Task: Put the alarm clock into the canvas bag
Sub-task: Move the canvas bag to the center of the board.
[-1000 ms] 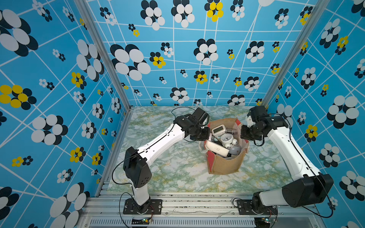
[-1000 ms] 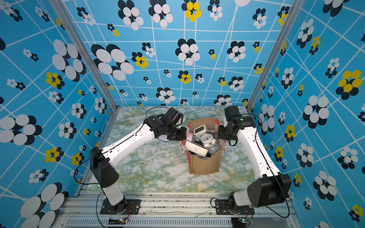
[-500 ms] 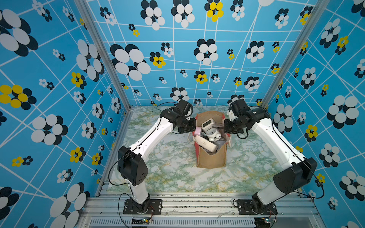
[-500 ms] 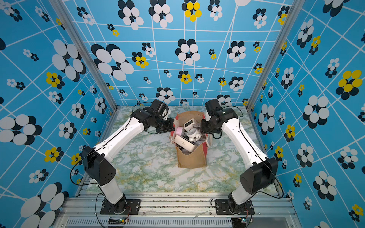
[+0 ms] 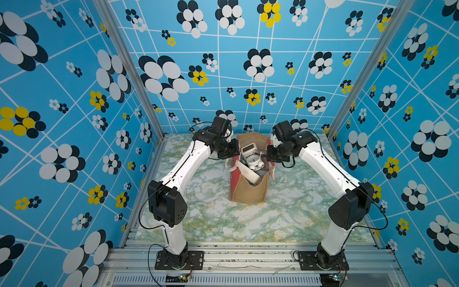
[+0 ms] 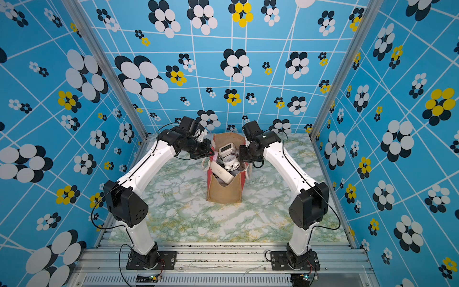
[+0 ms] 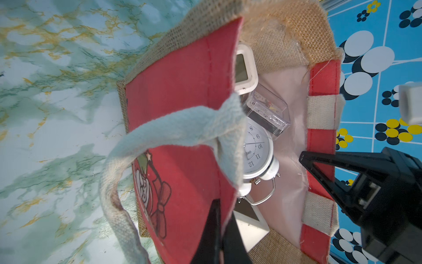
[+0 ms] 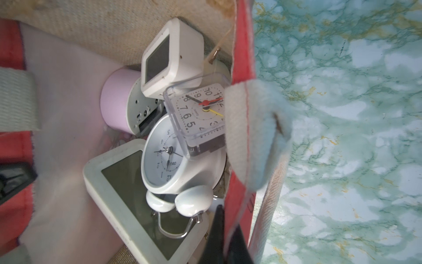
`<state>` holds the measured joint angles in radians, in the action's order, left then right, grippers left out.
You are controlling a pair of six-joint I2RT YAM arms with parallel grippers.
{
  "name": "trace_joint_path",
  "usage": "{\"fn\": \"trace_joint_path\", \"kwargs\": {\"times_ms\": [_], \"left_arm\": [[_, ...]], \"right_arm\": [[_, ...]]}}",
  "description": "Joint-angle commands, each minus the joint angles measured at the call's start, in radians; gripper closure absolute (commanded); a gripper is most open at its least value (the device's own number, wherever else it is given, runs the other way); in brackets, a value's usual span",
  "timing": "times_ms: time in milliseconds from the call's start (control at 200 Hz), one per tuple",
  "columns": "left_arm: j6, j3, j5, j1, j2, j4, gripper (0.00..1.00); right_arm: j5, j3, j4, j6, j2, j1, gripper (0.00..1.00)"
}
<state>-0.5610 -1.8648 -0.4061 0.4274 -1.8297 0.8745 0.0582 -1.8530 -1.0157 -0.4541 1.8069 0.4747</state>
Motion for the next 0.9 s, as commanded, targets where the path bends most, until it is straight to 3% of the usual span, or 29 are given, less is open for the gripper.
{"fn": "trace_joint_path", "kwargs": {"times_ms": [0, 90, 225, 440, 650, 715, 870, 895], "left_arm": [[0.017, 0.014, -0.072, 0.015, 0.038, -0.133, 1.00], [0.042, 0.050, 0.028, 0.006, 0.057, -0.094, 0.99], [0.024, 0.122, 0.008, -0.025, 0.092, -0.147, 0.87], [0.067, 0.127, 0.028, -0.048, 0.156, -0.168, 0.63], [0.142, 0.211, 0.072, -0.124, 0.240, -0.202, 0.58], [0.173, 0.275, 0.102, -0.152, 0.282, -0.238, 0.47], [0.236, 0.486, 0.207, -0.222, 0.395, -0.378, 0.23], [0.247, 0.521, 0.224, -0.234, 0.412, -0.401, 0.19]], "right_arm": [[0.002, -0.079, 0.122, -0.007, -0.009, 0.010, 1.00], [0.022, -0.084, 0.126, -0.006, -0.012, 0.010, 1.00], [0.031, -0.091, 0.109, 0.004, -0.020, 0.010, 0.95], [-0.075, -0.155, 0.021, 0.090, -0.051, -0.008, 0.69], [-0.109, -0.088, 0.034, 0.140, -0.130, -0.102, 0.47], [-0.124, -0.029, 0.061, 0.152, -0.164, -0.137, 0.39], [-0.196, 0.153, 0.161, 0.176, -0.251, -0.211, 0.02], [-0.211, 0.184, 0.181, 0.177, -0.263, -0.221, 0.01]]}}
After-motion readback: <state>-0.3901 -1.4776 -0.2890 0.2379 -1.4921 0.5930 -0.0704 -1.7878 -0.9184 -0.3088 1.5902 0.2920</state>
